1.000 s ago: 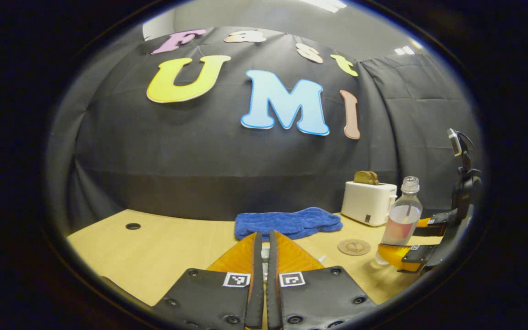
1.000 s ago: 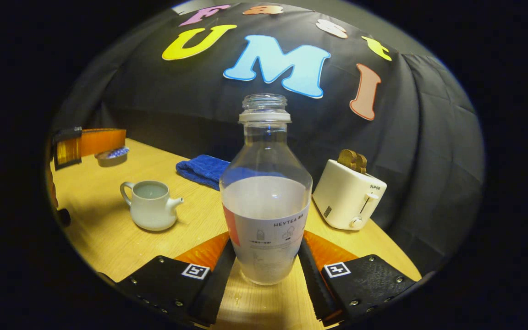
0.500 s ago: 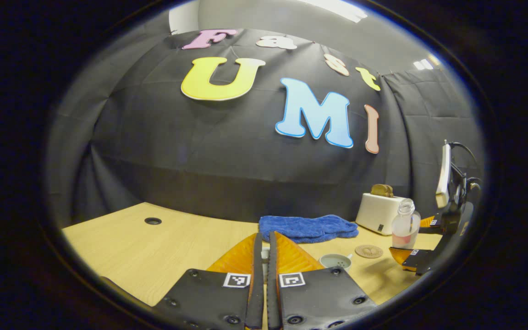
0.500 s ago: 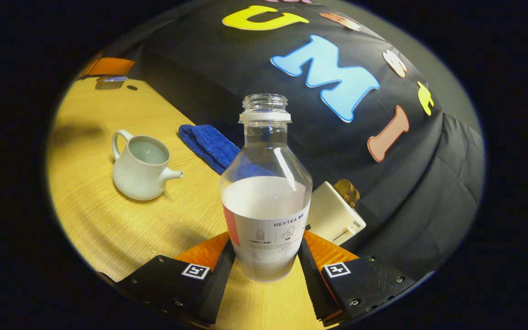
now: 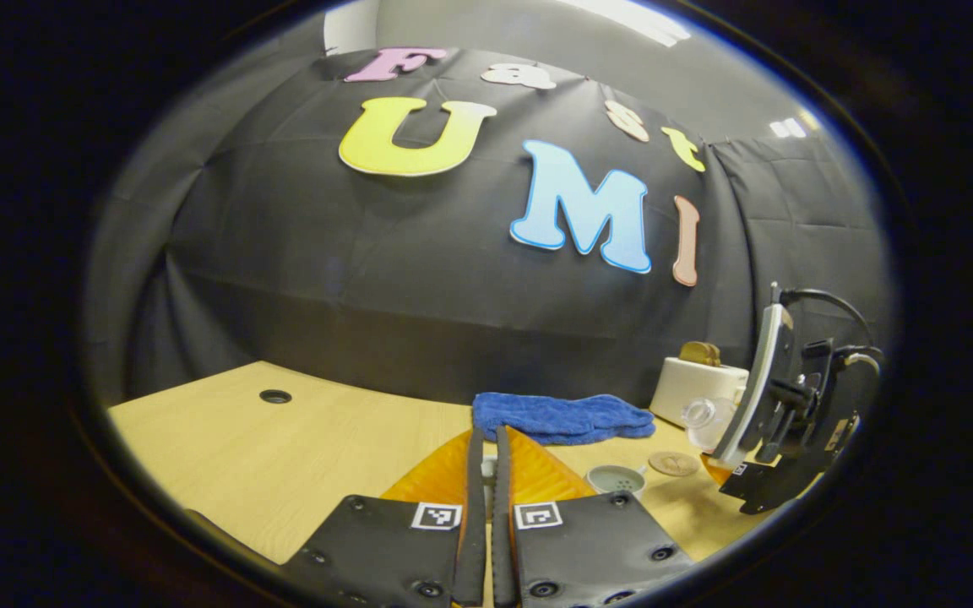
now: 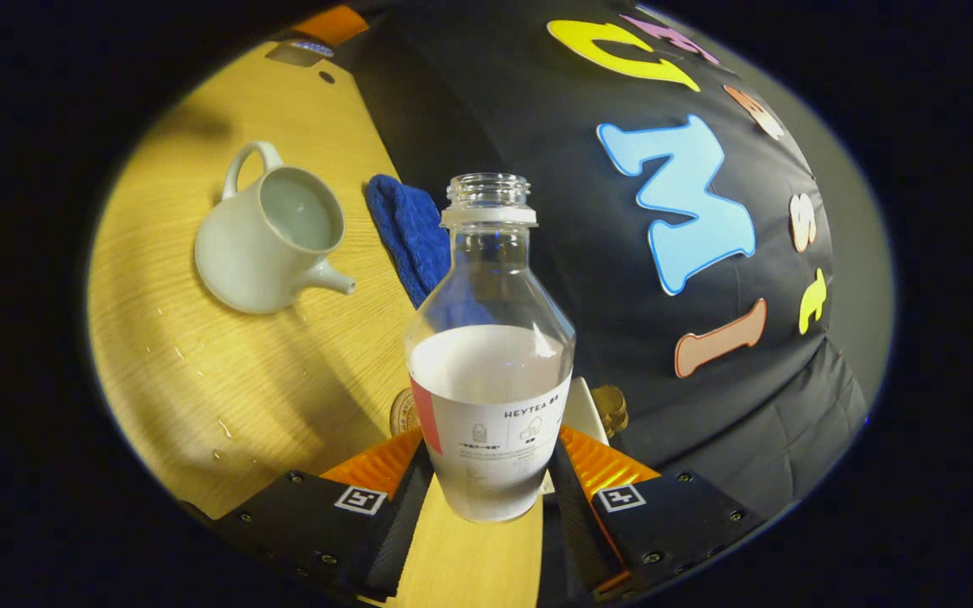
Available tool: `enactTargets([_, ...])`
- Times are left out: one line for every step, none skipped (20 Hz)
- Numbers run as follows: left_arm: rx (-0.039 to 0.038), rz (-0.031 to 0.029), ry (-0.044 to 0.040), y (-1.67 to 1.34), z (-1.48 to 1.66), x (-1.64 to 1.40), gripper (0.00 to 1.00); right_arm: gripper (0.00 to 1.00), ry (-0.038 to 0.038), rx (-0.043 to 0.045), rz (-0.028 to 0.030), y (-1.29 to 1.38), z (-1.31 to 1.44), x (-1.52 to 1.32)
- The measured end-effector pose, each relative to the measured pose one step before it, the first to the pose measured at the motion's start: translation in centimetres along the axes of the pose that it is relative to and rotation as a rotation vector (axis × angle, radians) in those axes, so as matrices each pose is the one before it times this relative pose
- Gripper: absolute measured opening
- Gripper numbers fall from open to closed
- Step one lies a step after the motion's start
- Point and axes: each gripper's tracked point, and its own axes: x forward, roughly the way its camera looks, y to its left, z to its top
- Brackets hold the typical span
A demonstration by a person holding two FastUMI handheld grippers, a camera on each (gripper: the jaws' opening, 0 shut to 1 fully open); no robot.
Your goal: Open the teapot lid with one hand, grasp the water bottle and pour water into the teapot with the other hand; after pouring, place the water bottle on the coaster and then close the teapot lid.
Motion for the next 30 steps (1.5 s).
enactTargets([-0.00312,-0.00348,0.00055,-0.148,-0.001,0.106,0.10,0.76,-0.00222,-0.03858,-0.00567,-0.095,0.211,0.231])
enactTargets([-0.00207,-0.00086,0.00080,-0.047,0.027,0.007,0.09,0.76,-0.00201,-0.02728,-0.00239,-0.065,0.208,0.278])
enactTargets([-0.00200,-0.00151,0.00059,0.033,-0.090,-0.195,0.09,0.76,-0.00389,-0.02483,0.00180,-0.002,0.154,0.125])
enactTargets([-0.00345,-0.00059,-0.00152,0.056,0.113,0.012,0.09,0.75,-0.00342,-0.02283,0.00745,0.177,0.245,0.068])
enactTargets([-0.00094,0.00205,0.00098,0.082,-0.100,0.129,0.09,0.75,-0.00212,-0.02539,0.00689,0.021,0.287,0.038])
enactTargets([-0.00090,0.00335,-0.00033,0.110,-0.031,0.063,0.09,0.76,-0.00461,-0.03027,-0.00045,0.066,0.254,0.117])
enactTargets([-0.00366,0.00086,-0.00194,-0.054,0.032,-0.074,0.09,0.75,-0.00551,-0.02627,-0.00364,-0.033,0.170,-0.017])
enactTargets([-0.00506,0.00162,-0.00227,0.031,0.130,-0.037,0.09,0.76,-0.00817,-0.02971,-0.00639,0.013,0.229,-0.232])
enactTargets([-0.00381,0.00021,-0.00046,-0.003,-0.137,0.053,0.09,0.75,-0.00684,-0.03426,-0.00839,0.150,0.070,-0.093])
enactTargets([-0.00159,0.00257,0.00134,0.098,-0.053,0.020,0.09,0.76,-0.00362,-0.03272,-0.01516,-0.258,0.121,0.071])
enactTargets([0.00018,0.00204,0.00266,0.033,-0.121,0.020,0.09,0.75,-0.00401,-0.02795,-0.00811,-0.096,0.162,-0.035])
enactTargets([0.00059,0.00325,0.00287,0.045,-0.078,0.093,0.09,0.76,-0.00231,-0.01662,-0.00003,-0.165,0.040,0.296])
enactTargets([0.00000,0.00180,0.00228,0.063,-0.208,-0.027,0.09,0.76,-0.00061,-0.01090,-0.00029,-0.097,0.021,0.190])
enactTargets([-0.00153,-0.00007,0.00075,0.035,-0.035,0.023,0.09,0.76,0.00139,-0.01483,-0.00301,-0.239,0.036,-0.022])
enactTargets([-0.00117,0.00089,-0.00016,-0.004,-0.019,0.001,0.09,0.76,0.00197,-0.01674,-0.00624,-0.254,-0.016,0.076])
enactTargets([-0.00026,0.00199,0.00034,0.083,0.041,0.024,0.09,0.76,0.00238,-0.02131,-0.01045,-0.376,-0.020,0.296])
enactTargets([-0.00157,0.00237,-0.00017,0.110,-0.153,0.021,0.09,0.76,0.00291,-0.02376,-0.01524,-0.598,0.066,0.189])
enactTargets([-0.00290,0.00140,-0.00097,0.262,0.067,-0.028,0.09,0.75,-0.00297,-0.02347,-0.01097,-0.313,0.041,0.073])
enactTargets([-0.00248,0.00220,0.00183,0.203,-0.095,-0.084,0.09,0.75,-0.00428,-0.02028,-0.00188,-0.195,0.120,0.087])
enactTargets([-0.00317,0.00156,0.00227,0.023,-0.135,0.059,0.09,0.75,-0.00418,-0.02001,-0.00156,-0.273,0.106,0.129])
enactTargets([-0.00478,-0.00017,0.00035,0.016,-0.069,0.046,0.09,0.75,-0.00110,-0.02116,-0.00749,-0.303,0.107,0.064])
enactTargets([-0.00484,0.00029,-0.00098,0.055,0.093,0.051,0.09,0.75,0.00010,-0.01538,-0.00702,-0.157,0.022,0.125])
enactTargets([-0.00339,-0.00009,-0.00112,0.061,0.049,-0.058,0.09,0.75,-0.00341,-0.01938,-0.00538,-0.236,0.115,0.026])
enactTargets([-0.00288,0.00112,-0.00147,0.078,0.124,-0.082,0.09,0.76,-0.00191,-0.01956,-0.01077,-0.216,0.015,0.072])
enactTargets([-0.00333,-0.00108,-0.00179,-0.013,0.091,-0.015,0.09,0.76,-0.00494,-0.02256,-0.00659,-0.189,0.117,-0.036])
enactTargets([-0.00334,-0.00066,-0.00289,0.073,0.178,-0.081,0.09,0.76,-0.00230,-0.01813,-0.00671,-0.228,0.087,0.052])
enactTargets([-0.00153,-0.00001,-0.00127,0.092,-0.013,-0.011,0.09,0.75,-0.00177,-0.01408,-0.00265,-0.058,0.058,-0.025])
enactTargets([-0.00066,0.00236,0.00145,0.056,0.019,0.084,0.09,0.75,-0.00121,-0.01256,-0.00315,-0.111,0.014,0.071])
enactTargets([-0.00416,0.00197,0.00009,0.214,0.036,0.005,0.10,0.75,-0.00462,-0.01413,-0.00436,-0.145,0.094,-0.087])
enactTargets([-0.00841,-0.00121,0.00127,-0.028,0.142,0.078,0.10,0.75,-0.00344,-0.01194,-0.00542,-0.218,0.082,0.041])
